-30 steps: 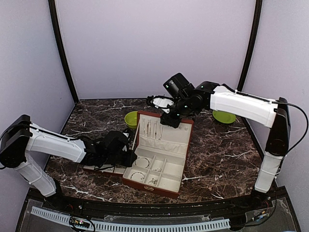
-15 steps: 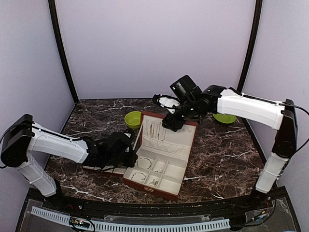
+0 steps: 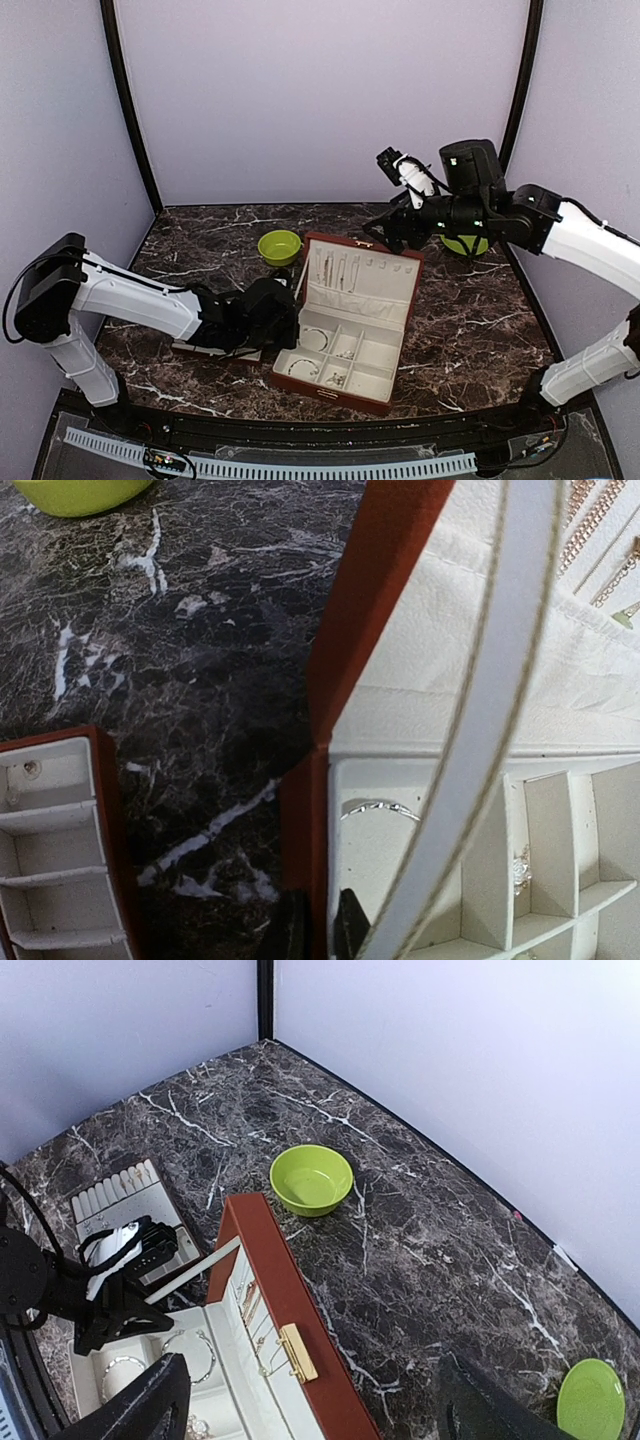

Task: Organize the mixed jewelry
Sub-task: Adjust the necklace on the necklace hanger, then move the jewelry box to the center of the board, then adjust the compartment layer at the center of the board, then pick up the compartment layer from the center of the board.

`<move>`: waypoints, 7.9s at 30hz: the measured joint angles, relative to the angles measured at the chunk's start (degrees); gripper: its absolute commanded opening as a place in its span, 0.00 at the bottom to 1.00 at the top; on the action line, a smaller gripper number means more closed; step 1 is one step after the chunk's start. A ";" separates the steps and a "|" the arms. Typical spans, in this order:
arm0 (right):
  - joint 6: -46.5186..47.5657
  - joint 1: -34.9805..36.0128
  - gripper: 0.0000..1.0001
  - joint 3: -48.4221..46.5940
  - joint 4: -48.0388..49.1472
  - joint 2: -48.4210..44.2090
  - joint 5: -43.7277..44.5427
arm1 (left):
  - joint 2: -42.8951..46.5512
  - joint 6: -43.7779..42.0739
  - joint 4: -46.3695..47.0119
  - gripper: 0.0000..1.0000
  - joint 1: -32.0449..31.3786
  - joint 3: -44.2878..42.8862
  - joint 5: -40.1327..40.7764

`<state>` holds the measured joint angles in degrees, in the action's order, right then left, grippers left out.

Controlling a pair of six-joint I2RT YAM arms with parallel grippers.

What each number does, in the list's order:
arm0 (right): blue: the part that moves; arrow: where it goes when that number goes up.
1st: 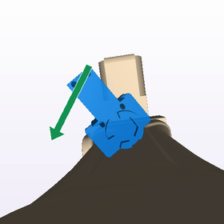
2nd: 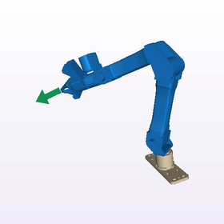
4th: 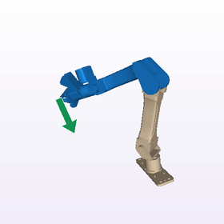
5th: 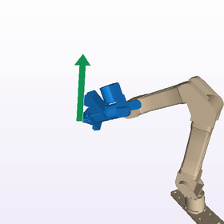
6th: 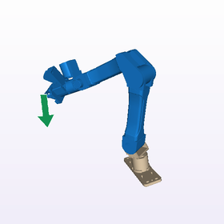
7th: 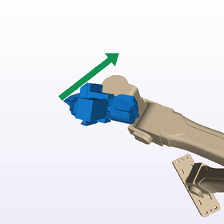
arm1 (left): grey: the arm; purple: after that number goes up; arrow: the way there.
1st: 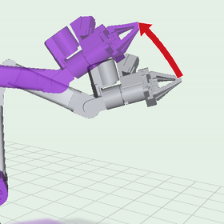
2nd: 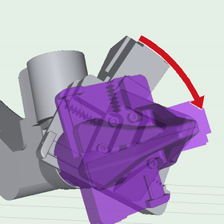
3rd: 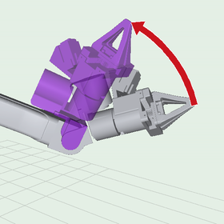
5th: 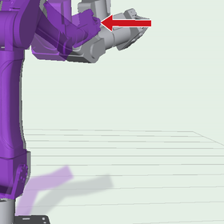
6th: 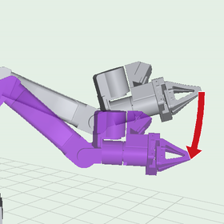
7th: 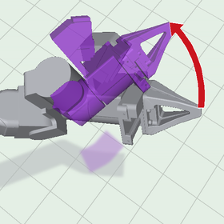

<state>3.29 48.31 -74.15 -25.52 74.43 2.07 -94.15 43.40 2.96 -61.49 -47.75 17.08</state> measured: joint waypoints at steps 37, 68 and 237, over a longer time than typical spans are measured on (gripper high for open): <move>-28.57 1.18 0.78 14.84 4.87 -13.16 9.88 | 10.58 -0.81 -1.16 0.70 0.35 -2.54 -1.40; -52.89 24.57 0.71 -28.33 -6.16 44.02 16.72 | 38.66 -8.48 -22.97 0.93 45.38 19.08 -19.39; -44.70 17.68 0.00 -47.95 -19.17 60.39 10.16 | 40.04 -24.02 -28.13 0.99 46.51 6.84 -14.25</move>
<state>-41.41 66.00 -122.10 -44.69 134.82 12.23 -54.11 19.38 -25.17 -14.98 -40.91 2.83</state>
